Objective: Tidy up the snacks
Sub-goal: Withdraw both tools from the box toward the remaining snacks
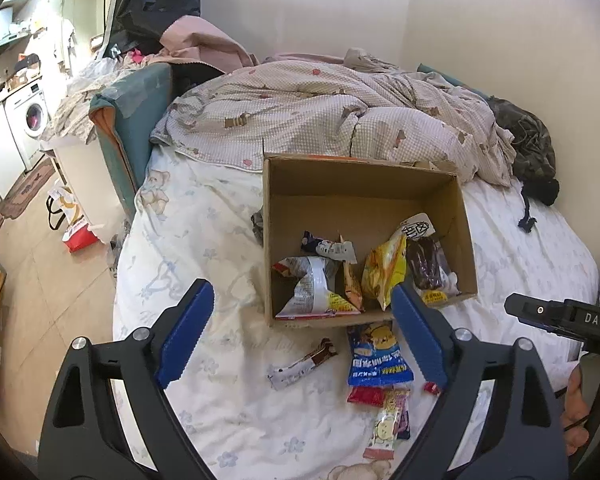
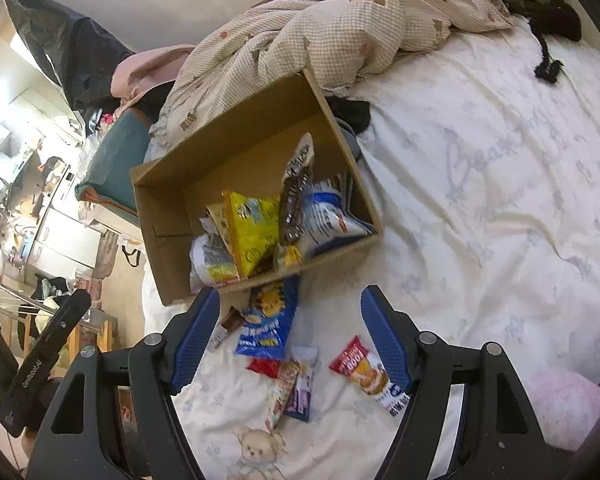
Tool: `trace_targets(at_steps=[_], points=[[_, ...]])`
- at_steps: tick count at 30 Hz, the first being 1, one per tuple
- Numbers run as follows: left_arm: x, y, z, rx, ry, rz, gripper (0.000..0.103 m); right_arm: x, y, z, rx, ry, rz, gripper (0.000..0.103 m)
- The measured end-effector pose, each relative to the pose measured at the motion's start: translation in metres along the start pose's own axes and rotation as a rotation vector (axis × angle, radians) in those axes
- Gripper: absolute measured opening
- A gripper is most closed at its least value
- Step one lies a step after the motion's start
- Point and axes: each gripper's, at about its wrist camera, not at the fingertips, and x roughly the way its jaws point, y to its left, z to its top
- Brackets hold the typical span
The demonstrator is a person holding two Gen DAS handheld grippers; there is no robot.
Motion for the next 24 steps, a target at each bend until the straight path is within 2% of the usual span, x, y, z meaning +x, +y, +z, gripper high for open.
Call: trace_targets(at_steps=[6,7,8,9,12,17,24], points=[[-0.008,0.006,-0.014,-0.014,0.02,0.005,0.089,0.001,-0.003,-0.009,-0.033,0.015,-0.049,0.076],[-0.008,0.008,-0.016,-0.019,0.028,0.009,0.091,0.003,-0.004,-0.011,-0.048,0.023,-0.066,0.076],[-0.007,0.009,-0.019,-0.026,0.039,0.012,0.098,0.005,-0.006,-0.012,-0.058,0.033,-0.08,0.076],[-0.005,0.01,-0.022,-0.031,0.058,0.009,0.103,0.008,-0.008,-0.013,-0.064,0.048,-0.091,0.076],[0.008,0.007,-0.034,-0.03,0.151,-0.018,0.103,0.017,-0.017,-0.019,-0.065,0.099,-0.108,0.076],[0.024,0.001,-0.048,-0.019,0.227,0.003,0.103,0.033,-0.025,-0.029,-0.091,0.207,-0.112,0.076],[0.044,0.011,-0.057,-0.063,0.315,0.052,0.103,0.063,-0.049,-0.04,-0.045,0.346,-0.26,0.076]])
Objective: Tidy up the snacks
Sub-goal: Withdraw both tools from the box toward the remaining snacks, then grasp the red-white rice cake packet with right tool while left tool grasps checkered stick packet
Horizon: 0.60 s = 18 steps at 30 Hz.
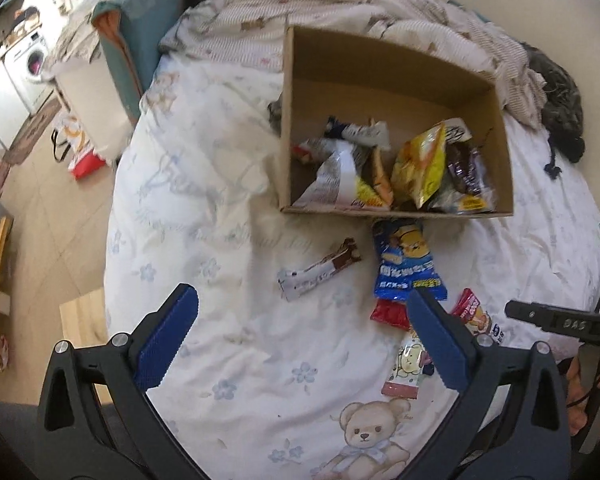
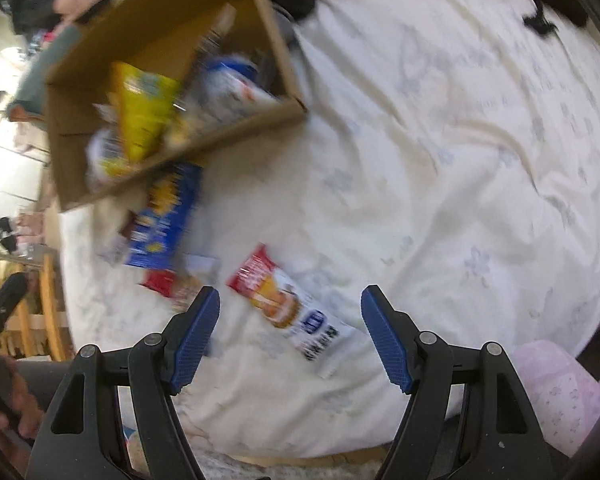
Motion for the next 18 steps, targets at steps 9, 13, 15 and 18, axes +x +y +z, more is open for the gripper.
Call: trace_targets(at_steps=[9,13,15,18], points=[[0.026,-0.004,-0.006,-0.02,0.112,-0.033,0.103,0.045,0.031,0.001,-0.143,0.133,-0.128,0.076],[0.038,-0.023,-0.014,0.029,0.164,-0.053,0.103,0.058,0.039,0.0,-0.19,0.164,-0.146,0.076],[0.045,-0.034,-0.02,0.061,0.188,-0.063,0.103,0.061,0.041,-0.003,-0.203,0.167,-0.157,0.075],[0.056,-0.056,-0.031,0.123,0.238,-0.098,0.103,0.064,0.041,-0.008,-0.233,0.18,-0.178,0.051]])
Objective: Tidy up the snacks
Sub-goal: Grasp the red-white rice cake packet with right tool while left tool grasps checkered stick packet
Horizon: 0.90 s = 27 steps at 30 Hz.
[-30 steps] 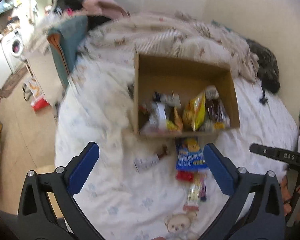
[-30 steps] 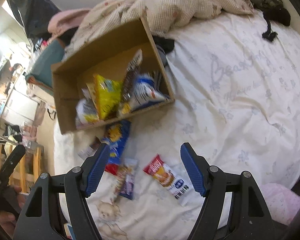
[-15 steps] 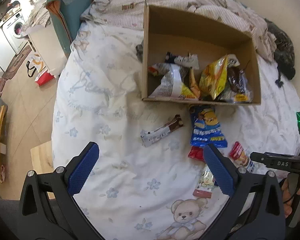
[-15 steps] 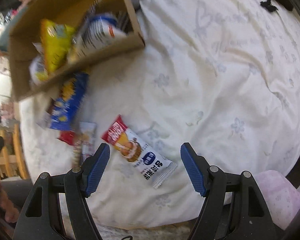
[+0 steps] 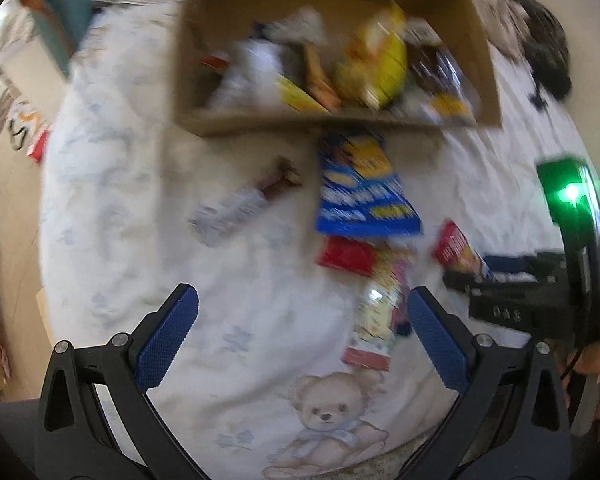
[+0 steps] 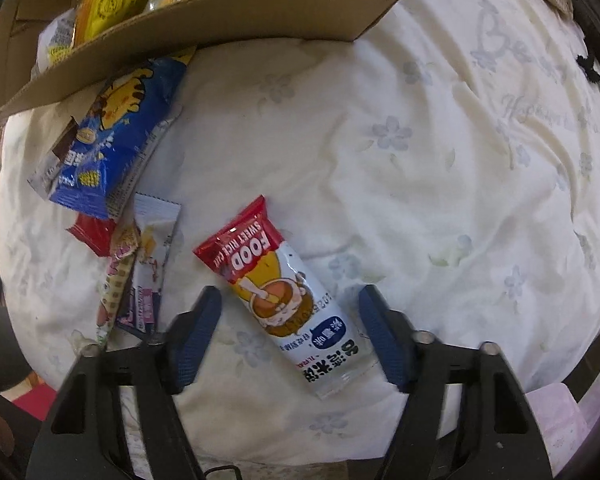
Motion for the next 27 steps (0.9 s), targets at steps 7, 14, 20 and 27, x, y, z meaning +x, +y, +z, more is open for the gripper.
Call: trace_targets(at_steps=[7,14,20,27], points=[[0.038,-0.039,-0.017,0.116,0.084,-0.023,0.087,-0.017,-0.004,-0.011,0.01,-0.074,0.062,0.034],[0.053,-0.036,-0.017,0.056,0.104,-0.069,0.044,-0.039,-0.024,-0.013,0.094,-0.15,0.134,0.033],[0.039,-0.031,-0.015,0.053,0.055,-0.061,0.012,-0.038,-0.022,-0.018,0.102,-0.153,0.15,0.033],[0.042,-0.003,-0.013,-0.04,0.087,-0.074,0.012,-0.049,-0.028,-0.007,0.119,-0.154,0.151,0.033]])
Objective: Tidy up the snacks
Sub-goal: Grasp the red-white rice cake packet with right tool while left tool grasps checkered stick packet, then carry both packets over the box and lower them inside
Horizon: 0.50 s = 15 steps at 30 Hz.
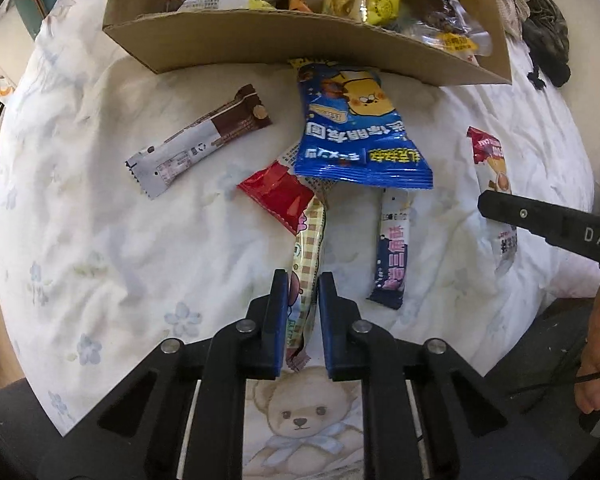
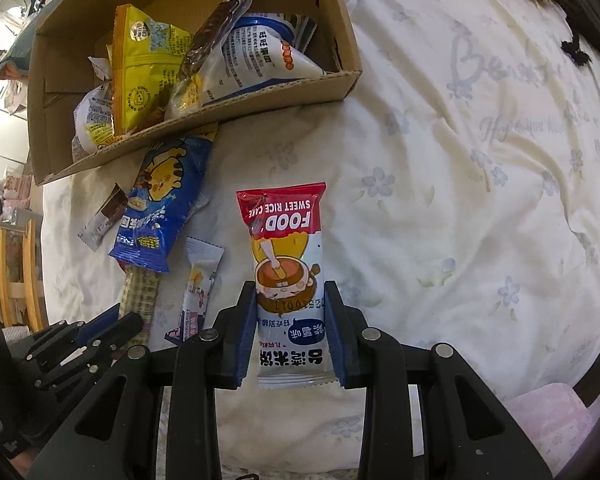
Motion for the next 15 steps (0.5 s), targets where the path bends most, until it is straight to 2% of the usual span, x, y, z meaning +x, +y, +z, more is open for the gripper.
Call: trace_targets(at_steps=[4,6,9,15], points=[[0.005,-0.003,-0.002,0.026,0.009,0.013,0.013,0.004,0.005,-0.001,-0.002,0.0,0.005,0.034],[0.011,-0.007,0.0,0.021,0.028,0.0,0.013,0.005,0.006,-0.002,-0.002,0.003,0.009,0.033],[0.024,-0.014,0.003,0.055,0.063,0.022,0.013,0.006,0.008,-0.003,0.005,0.003,0.012,0.034],[0.02,-0.018,0.01,0.062,0.059,0.041,0.009,-0.001,0.009,-0.006,0.021,-0.015,0.025,0.034]])
